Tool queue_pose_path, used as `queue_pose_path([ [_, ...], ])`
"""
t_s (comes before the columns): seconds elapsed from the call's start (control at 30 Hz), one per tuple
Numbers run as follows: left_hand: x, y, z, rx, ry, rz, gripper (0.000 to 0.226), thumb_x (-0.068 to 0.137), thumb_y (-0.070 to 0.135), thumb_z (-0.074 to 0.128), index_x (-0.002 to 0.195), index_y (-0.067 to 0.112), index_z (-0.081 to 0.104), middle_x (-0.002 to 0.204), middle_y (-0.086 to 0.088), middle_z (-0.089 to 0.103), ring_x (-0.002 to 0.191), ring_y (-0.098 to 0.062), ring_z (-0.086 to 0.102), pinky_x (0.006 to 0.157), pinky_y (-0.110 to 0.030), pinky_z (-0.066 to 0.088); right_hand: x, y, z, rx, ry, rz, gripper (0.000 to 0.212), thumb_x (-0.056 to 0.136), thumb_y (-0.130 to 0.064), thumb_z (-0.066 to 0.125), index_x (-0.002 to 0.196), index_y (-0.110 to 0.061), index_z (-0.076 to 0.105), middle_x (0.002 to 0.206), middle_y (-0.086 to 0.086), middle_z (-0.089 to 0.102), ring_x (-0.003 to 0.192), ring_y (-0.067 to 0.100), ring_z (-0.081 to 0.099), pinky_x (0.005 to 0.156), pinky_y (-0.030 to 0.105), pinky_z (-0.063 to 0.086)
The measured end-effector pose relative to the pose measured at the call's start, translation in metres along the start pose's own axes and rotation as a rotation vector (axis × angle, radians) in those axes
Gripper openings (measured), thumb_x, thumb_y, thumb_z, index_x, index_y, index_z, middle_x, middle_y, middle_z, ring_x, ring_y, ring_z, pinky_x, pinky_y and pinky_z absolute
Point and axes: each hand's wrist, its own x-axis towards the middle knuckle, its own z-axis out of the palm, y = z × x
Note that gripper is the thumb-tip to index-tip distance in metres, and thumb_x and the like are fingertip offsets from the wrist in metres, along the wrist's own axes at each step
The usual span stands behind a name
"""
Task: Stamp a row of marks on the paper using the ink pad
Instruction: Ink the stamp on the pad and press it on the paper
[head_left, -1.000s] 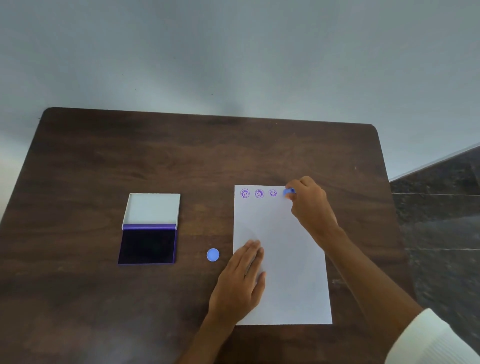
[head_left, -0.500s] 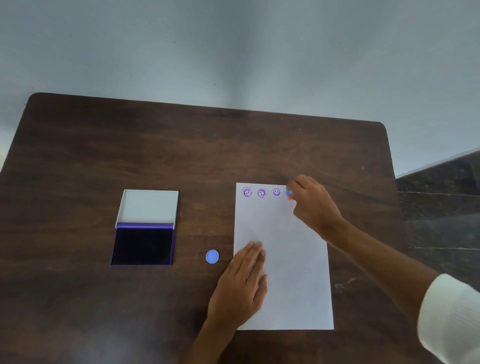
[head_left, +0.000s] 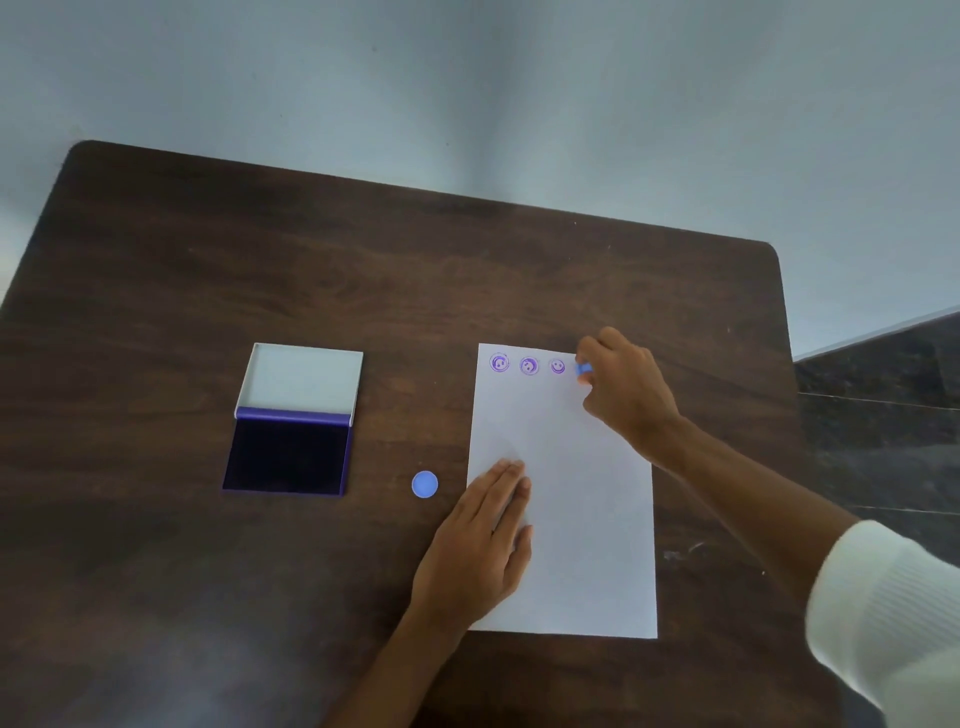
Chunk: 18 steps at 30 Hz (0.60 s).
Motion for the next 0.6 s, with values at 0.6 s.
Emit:
queue_pose_path([
  [0.6, 0.001, 0.001, -0.006, -0.027, 0.035, 0.031, 0.042, 0.096, 0.022, 0.063, 0.134, 0.003, 0.059, 0.146, -0.011, 0.052, 0.139, -0.021, 0.044, 0.105, -0.038, 0.048, -0.067, 0.026, -0.08, 1.06, 0.524, 0.574, 0.015, 0.082, -0.029, 0.073, 0.094, -0.021, 0.072, 0.085, -0.002, 0.074, 0.077, 0.01, 0.069, 0.08, 0.026, 0.055],
])
